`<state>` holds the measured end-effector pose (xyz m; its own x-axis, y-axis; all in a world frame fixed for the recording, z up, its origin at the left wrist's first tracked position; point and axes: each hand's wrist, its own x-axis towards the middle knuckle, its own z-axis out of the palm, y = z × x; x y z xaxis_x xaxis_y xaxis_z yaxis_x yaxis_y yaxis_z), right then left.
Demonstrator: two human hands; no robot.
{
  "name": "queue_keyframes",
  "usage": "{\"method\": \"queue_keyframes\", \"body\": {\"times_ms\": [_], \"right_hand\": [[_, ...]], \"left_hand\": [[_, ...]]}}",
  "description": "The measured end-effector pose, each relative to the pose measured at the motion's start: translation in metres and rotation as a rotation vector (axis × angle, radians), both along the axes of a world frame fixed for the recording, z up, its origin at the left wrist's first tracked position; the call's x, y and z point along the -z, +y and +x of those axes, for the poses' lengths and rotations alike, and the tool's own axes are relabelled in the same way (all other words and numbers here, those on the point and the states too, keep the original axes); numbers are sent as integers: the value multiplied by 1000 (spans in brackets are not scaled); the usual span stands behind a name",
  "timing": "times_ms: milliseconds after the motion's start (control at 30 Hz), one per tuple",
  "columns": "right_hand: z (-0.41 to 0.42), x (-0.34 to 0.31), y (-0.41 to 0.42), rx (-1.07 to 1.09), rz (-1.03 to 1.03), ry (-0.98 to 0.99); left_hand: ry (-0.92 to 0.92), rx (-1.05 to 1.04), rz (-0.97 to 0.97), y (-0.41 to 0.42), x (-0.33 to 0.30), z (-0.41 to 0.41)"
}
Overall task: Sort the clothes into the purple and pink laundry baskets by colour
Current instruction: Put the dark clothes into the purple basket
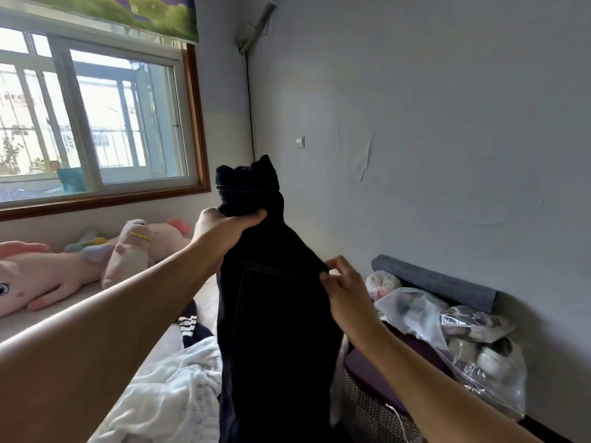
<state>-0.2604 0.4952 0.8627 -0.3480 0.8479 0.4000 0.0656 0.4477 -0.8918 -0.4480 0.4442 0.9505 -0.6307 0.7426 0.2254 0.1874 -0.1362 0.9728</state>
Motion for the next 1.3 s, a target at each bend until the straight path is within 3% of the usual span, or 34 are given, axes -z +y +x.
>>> {"method": "queue_keyframes", "body": {"times_ms": [100, 333, 600, 700, 933, 1133, 1300], "right_hand": [[2, -3, 3, 5, -51, 133], [14, 18, 27, -439, -347, -175], [5, 23, 22, -221, -367, -422], [2, 29, 23, -171, -410, -325], [-3, 17, 23, -204, -632, 152], [-11, -8, 21, -233, -567, 243], [-20, -11, 17, -196, -513, 169]], "left_hand": [[-20, 51, 30, -4, -9, 1], [-48, 127, 22, -6, -13, 6], [109, -2, -51, 4, 1, 3], [125, -69, -75, 5, 7, -5], [221, -262, -139, 3, 19, -26], [146, -278, -143, 2, 27, -27], [214, -325, -131, 5, 26, -18]]}}
